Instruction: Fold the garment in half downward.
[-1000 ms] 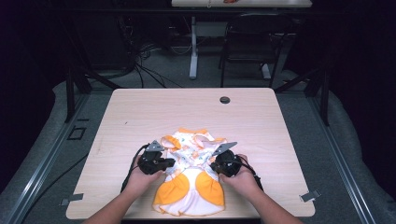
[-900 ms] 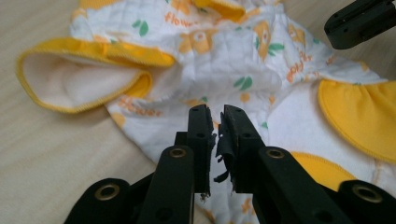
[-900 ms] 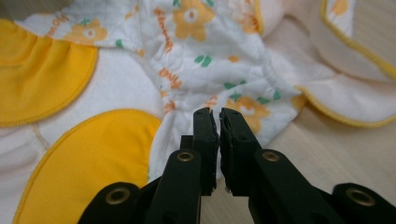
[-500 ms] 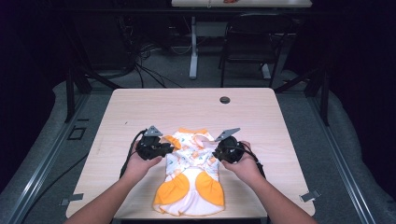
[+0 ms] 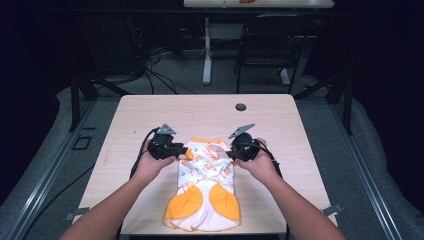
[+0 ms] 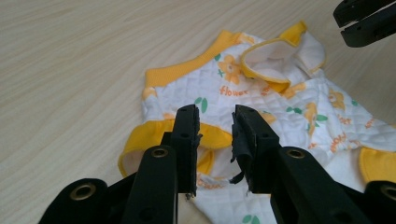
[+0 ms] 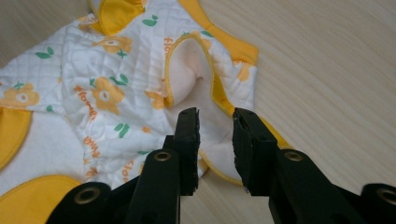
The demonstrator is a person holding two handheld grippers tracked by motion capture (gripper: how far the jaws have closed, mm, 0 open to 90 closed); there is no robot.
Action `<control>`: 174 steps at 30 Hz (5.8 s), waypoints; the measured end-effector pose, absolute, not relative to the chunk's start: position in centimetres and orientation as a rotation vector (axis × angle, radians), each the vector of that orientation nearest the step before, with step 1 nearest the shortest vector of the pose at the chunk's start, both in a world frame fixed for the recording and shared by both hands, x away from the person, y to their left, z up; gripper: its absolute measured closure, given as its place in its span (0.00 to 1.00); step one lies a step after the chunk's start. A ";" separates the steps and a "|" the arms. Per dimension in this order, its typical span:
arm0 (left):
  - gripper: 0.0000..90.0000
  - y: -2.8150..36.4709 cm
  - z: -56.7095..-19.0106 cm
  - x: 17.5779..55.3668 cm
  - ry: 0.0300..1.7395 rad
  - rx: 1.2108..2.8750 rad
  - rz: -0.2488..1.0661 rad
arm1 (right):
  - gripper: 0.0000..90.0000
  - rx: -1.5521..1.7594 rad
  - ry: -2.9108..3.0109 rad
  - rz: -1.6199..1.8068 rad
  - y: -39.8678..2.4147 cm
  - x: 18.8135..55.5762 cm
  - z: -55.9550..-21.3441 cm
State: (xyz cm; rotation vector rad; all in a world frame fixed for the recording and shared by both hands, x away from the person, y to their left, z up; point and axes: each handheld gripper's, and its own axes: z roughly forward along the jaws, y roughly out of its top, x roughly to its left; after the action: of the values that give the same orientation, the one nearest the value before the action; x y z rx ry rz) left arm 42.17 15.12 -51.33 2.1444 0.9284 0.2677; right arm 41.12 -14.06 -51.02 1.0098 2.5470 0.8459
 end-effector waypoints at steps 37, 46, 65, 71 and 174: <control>0.63 15.0 -55.3 47.7 1.022 2.190 0.274 | 0.73 1.166 2.514 0.812 -12.3 47.4 -55.0; 0.64 14.4 -56.2 47.9 1.040 2.206 0.260 | 0.71 1.211 2.528 0.767 -11.9 47.7 -55.8; 0.66 14.4 -57.2 47.7 1.051 2.197 0.271 | 0.70 1.227 2.542 0.799 -12.5 47.9 -56.3; 0.77 14.0 -57.0 47.5 1.038 2.225 0.269 | 0.86 1.216 2.568 0.798 -12.2 47.7 -56.2; 0.94 16.4 -49.1 39.6 0.749 2.120 0.360 | 0.99 0.729 2.533 1.017 -13.7 37.7 -47.0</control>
State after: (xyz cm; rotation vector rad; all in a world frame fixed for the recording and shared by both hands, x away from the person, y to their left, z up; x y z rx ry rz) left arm 39.59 16.38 -49.10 2.1203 0.7487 0.3599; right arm 37.75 -13.70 -46.98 0.7292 2.5328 1.0171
